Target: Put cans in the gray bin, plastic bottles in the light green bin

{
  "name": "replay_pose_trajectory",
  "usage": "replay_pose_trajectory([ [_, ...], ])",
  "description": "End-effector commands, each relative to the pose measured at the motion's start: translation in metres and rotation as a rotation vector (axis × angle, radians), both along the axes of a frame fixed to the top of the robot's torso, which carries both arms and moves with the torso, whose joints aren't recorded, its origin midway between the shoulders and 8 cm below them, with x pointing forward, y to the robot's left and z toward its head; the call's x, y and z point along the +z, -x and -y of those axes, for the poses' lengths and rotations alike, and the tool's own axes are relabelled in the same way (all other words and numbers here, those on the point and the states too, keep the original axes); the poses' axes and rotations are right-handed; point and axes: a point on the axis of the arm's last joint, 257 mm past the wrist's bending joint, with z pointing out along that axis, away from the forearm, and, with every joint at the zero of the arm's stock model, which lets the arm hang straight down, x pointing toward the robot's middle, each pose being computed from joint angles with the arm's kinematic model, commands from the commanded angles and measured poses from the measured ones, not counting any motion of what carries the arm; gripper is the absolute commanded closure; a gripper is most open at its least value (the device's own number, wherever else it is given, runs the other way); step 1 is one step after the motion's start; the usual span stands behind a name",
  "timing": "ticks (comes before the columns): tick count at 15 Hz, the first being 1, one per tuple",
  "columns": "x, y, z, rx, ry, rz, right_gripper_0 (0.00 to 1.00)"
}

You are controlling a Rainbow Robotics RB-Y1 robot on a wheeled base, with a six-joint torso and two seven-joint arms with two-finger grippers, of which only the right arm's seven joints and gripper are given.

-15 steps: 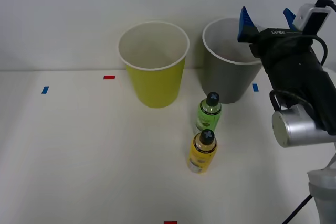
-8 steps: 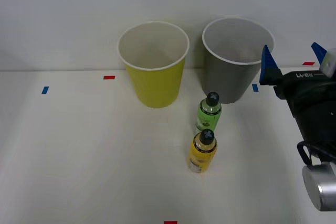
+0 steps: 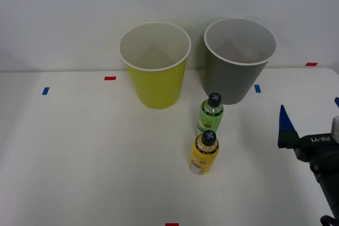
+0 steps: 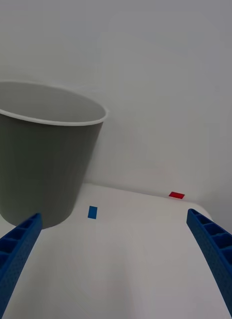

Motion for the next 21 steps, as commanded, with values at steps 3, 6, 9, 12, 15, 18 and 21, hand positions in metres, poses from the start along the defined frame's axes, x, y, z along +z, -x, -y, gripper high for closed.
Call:
replay_pose_trajectory([
  [3,-0.046,0.038,0.016,-0.065,-0.045,-0.116,0.0],
  [6,-0.06,0.051,0.013,-0.037,-0.117,-0.1,0.0],
  [9,-0.082,0.061,0.017,0.017,-0.181,0.004,0.0],
  [12,-0.092,0.075,0.007,0.043,-0.242,0.06,0.0],
  [15,-0.106,0.088,-0.008,0.078,-0.34,0.1,0.0],
  [18,-0.109,0.096,-0.023,0.108,-0.381,0.107,0.0],
  [21,-0.113,0.094,-0.025,0.158,-0.372,0.072,0.0],
])
